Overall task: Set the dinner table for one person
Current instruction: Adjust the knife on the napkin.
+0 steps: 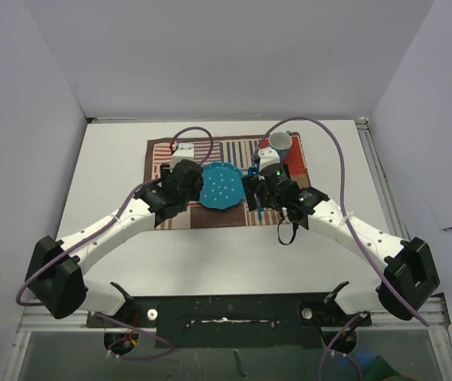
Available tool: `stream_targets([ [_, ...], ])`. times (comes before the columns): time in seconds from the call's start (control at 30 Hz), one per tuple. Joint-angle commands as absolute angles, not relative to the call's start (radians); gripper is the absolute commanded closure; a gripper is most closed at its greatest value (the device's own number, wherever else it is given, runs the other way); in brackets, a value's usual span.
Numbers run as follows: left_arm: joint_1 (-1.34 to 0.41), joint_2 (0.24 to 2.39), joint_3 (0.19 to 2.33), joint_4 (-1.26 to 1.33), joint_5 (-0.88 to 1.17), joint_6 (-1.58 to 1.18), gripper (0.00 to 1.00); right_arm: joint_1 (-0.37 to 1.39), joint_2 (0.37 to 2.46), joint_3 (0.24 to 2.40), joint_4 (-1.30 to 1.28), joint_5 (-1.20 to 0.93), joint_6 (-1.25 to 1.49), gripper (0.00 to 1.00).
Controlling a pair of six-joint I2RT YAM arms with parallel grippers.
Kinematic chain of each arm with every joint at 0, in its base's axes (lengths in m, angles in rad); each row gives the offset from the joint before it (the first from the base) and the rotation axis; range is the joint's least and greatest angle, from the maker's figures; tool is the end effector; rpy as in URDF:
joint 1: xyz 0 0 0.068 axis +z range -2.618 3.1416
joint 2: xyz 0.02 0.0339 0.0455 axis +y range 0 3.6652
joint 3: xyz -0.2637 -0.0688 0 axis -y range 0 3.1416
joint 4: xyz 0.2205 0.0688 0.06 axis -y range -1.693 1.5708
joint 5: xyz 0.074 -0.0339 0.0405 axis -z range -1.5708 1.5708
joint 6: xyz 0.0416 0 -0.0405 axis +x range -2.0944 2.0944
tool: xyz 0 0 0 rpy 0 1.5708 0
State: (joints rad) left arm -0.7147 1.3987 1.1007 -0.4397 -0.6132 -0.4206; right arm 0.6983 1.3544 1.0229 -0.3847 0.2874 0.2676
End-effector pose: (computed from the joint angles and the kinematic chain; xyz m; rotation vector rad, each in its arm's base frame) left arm 0.2296 -0.1675 0.2933 0.0170 2.1538 0.0620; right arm 0.2200 0.1693 0.2812 -0.3365 2.2334 0.1878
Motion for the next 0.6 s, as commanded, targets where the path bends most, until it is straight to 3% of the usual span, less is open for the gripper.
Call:
stream_targets([
  [0.0,-0.718,1.356,1.063,-0.423,-0.607,-0.449,0.47,0.687,1.343,0.994,-0.378,0.375,0.340,0.21],
  [0.17,-0.718,1.355,1.082,-0.463,-0.617,-0.453,0.47,0.685,1.418,0.964,-0.395,0.385,0.373,0.44],
  [0.37,-0.718,1.331,1.093,-0.471,-0.617,-0.454,0.47,0.683,1.526,0.961,-0.394,0.400,0.397,0.99],
  [0.57,-0.718,1.307,1.094,-0.494,-0.624,-0.459,0.47,0.688,1.577,0.948,-0.360,0.365,0.406,1.00],
])
